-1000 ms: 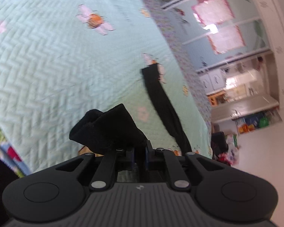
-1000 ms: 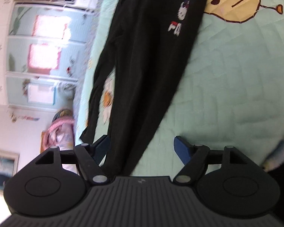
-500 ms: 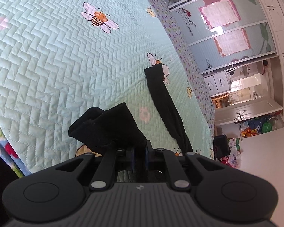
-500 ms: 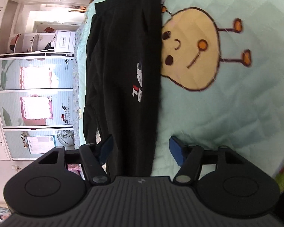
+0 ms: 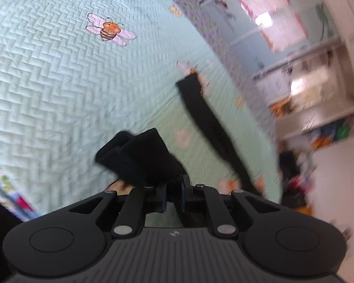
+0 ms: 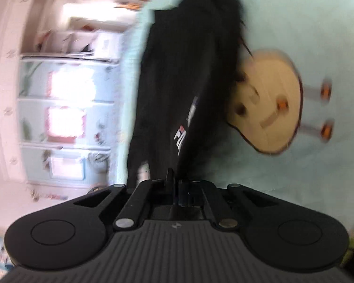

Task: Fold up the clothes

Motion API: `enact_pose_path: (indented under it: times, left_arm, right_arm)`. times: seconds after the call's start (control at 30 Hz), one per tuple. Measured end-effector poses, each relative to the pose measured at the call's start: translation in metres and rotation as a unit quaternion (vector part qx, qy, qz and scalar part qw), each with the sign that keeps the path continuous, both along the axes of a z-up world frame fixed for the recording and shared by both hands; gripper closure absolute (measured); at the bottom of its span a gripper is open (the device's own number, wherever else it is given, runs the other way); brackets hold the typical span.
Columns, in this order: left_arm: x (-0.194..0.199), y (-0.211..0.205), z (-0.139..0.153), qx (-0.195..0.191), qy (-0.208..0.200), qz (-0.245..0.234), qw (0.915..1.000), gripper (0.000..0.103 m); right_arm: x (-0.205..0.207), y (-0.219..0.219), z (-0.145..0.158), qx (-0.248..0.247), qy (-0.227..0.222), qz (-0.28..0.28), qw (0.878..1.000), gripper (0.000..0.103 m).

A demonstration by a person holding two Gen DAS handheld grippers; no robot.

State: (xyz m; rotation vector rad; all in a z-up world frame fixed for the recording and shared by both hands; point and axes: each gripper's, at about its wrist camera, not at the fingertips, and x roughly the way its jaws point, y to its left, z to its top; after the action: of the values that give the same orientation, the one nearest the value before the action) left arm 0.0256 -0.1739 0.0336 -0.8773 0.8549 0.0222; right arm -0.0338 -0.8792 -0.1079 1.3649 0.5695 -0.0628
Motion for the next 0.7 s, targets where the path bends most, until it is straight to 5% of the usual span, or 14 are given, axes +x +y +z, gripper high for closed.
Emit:
enact_pose_path:
  times: [0.13,0.2,0.4,0.7]
  left_arm:
    - [-0.02,-0.009,-0.049,0.004,0.08,-0.014,0.9967,0.093]
    - [-0.028,-0.011,-0.065,0.011,0.097,-0.008,0.9952,0.093]
    - [-0.043,-0.014,-0.055,0.054,0.058,-0.025,0.9966,0.091]
    - [-0.024,-0.027,-0.002,0.042,-0.024,-0.05,0.9976,0.091]
  right_arm:
    - [-0.011,-0.016,0.005,-0.07,0.055,0.033,0.995,0.101]
    - [-0.012,-0.017,-0.01,-0.064,0.075,0.042,0.994,0.101]
    - [-0.026,-0.009,-0.035,-0.02,0.068,0.025,0.997,0.1]
    - [-0.029,0.0,-0.033,0.003,0.083,0.028,0.996,0.091]
